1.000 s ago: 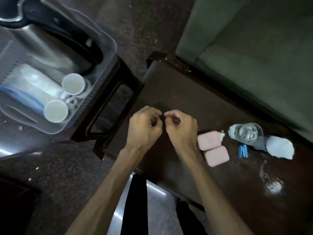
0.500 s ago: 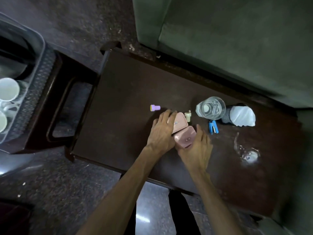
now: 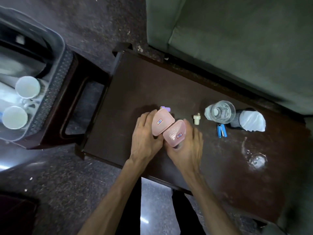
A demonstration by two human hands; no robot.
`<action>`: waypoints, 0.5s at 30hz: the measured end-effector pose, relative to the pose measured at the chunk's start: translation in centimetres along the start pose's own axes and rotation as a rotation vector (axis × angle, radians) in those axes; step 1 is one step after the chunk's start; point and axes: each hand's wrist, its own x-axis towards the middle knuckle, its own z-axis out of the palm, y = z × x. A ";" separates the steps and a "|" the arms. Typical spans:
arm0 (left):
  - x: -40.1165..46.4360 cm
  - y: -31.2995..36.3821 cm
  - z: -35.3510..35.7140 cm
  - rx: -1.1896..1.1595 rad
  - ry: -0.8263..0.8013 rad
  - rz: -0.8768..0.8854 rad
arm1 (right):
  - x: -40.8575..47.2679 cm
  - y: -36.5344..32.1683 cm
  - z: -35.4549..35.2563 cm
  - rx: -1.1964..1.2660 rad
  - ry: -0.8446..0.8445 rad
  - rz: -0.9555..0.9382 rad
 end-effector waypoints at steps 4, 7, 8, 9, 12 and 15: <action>0.3 -2.3 -6.2 -0.019 0.140 -0.059 | 0.6 -6.9 1.4 0.110 -0.049 -0.083; 0.9 -4.5 -11.7 -0.026 0.226 -0.110 | 1.0 -12.5 3.1 0.182 -0.034 -0.175; 1.2 -5.3 -13.6 -0.029 0.262 -0.113 | 1.2 -14.4 3.6 0.208 -0.034 -0.208; 1.4 -5.9 -15.3 -0.031 0.291 -0.111 | 1.4 -16.2 4.0 0.222 -0.032 -0.241; 2.0 -8.8 -21.5 -0.020 0.407 -0.121 | 1.6 -23.0 5.6 0.231 -0.038 -0.350; 2.3 -12.3 -27.8 0.013 0.499 -0.125 | 1.5 -30.4 7.5 0.237 -0.083 -0.421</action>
